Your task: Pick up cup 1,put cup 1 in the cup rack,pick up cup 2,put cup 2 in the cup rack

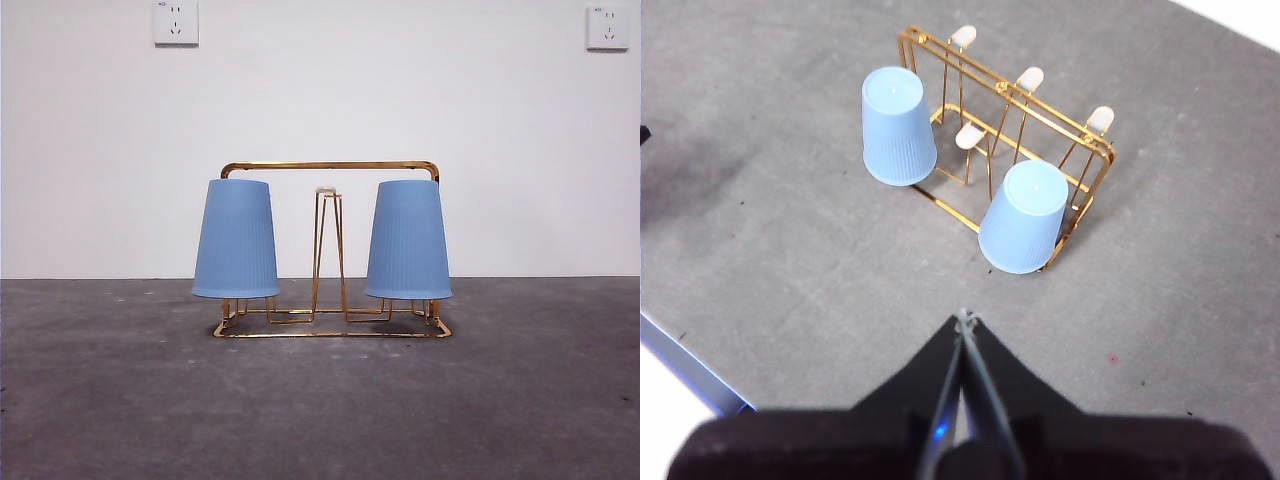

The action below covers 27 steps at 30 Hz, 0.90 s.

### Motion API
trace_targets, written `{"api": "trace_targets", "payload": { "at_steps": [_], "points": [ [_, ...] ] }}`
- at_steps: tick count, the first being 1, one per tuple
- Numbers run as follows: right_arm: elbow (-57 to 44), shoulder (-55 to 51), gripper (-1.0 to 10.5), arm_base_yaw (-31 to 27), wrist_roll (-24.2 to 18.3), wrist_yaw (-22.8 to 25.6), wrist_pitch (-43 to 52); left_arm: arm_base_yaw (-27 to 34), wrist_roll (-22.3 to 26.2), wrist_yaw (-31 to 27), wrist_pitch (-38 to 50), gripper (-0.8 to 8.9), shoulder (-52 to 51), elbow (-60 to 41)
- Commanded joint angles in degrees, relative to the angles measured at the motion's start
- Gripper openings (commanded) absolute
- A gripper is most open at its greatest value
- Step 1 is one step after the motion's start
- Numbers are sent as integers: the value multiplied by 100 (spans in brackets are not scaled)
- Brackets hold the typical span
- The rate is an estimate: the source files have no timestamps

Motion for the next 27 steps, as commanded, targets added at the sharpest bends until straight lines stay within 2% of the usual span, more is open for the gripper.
{"api": "trace_targets", "payload": {
  "at_steps": [1, 7, 11, 13, 14, 17, 18, 21, 23, 25, 27],
  "points": [
    [-44, 90, 5, 2, 46, 24, -131, 22, -57, -15, 44, -3, 61, -55],
    [-44, 201, 6, 4, 20, 24, -131, 22, -55, -15, 46, -4, 223, -55],
    [-44, 37, 5, -254, -190, 540, -118, 22, -55, -15, 44, -3, 308, -55],
    [-46, -118, 5, -540, -323, 610, 149, 22, -55, -15, 44, -3, 358, -55],
    [-52, -216, 5, -693, -339, 514, 363, 22, -55, -15, 44, -3, 380, -55],
    [-387, -688, 5, -1333, -358, -463, 1377, 22, -55, -15, 46, -4, 428, -55],
    [-697, -966, 5, -1648, -350, -962, 1818, 22, -55, -15, 44, -3, 450, -55],
    [-1821, -1786, 6, -2457, -348, -1915, 2848, 22, -55, -15, 46, -3, 525, -55],
    [-2671, -2389, 5, -2889, -348, -2033, 3418, 22, -57, -15, 44, -3, 573, -55],
    [-3536, -2940, 5, -3224, -409, -1908, 3960, 22, -55, -15, 46, -3, 616, -55],
    [-4835, -3792, 5, -3589, -549, -1460, 4784, 22, -55, -15, 44, -3, 697, -55]
  ]
}}
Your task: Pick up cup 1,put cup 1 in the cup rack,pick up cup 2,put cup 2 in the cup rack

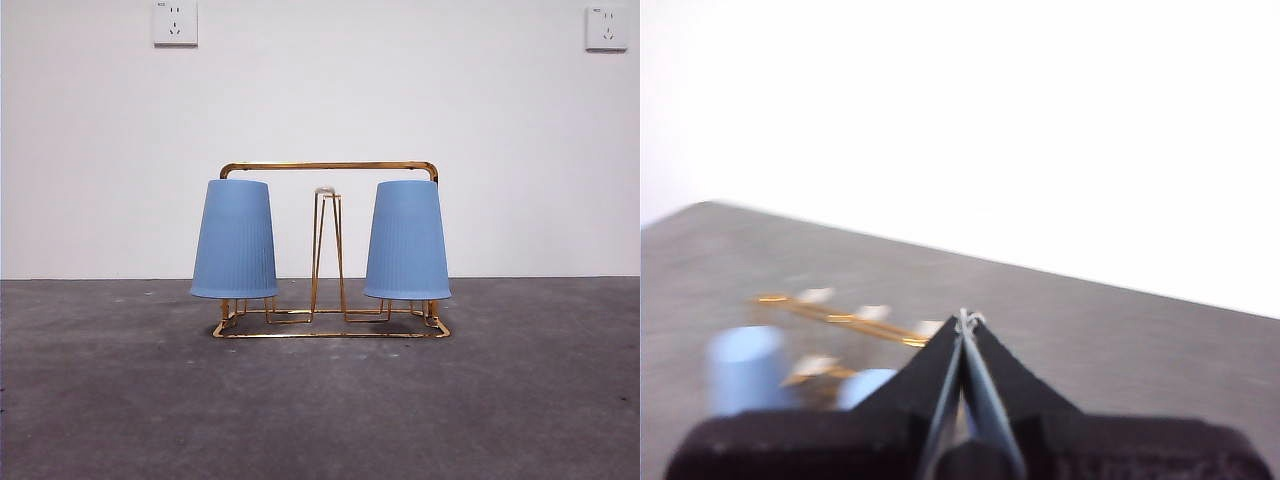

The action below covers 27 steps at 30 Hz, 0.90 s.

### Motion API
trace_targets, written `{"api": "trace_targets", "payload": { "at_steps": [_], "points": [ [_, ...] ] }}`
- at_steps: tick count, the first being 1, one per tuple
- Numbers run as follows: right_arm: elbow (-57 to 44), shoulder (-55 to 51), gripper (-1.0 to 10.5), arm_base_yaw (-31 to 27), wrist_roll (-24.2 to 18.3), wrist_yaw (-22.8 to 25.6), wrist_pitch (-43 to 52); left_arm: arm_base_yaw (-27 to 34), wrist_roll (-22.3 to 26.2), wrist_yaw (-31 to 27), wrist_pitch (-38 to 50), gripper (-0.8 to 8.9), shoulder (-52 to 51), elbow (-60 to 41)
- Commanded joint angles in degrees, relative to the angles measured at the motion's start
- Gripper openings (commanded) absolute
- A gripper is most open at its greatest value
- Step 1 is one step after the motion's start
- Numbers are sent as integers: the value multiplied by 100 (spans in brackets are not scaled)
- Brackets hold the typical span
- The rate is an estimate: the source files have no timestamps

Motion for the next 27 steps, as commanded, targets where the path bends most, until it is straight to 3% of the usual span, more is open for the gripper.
{"api": "trace_targets", "payload": {
  "at_steps": [1, 7, 12, 16, 27],
  "points": [
    [-1609, -863, 5, -306, -201, 518, 850, 22, -52, -15, 44, -3, 72, -55],
    [-4564, -2667, 6, -503, -162, 721, 2135, 22, -52, -15, 46, -3, 245, -55],
    [-5943, -3462, 5, -503, -101, 756, 2422, 22, -52, -15, 68, -3, 334, -55],
    [-6494, -3689, 5, -503, -101, 752, 2413, 22, -52, -15, 68, -3, 337, -55],
    [-6483, -3681, 6, -503, -103, 756, 2415, 22, -52, -15, 72, -3, 354, -52]
  ]
}}
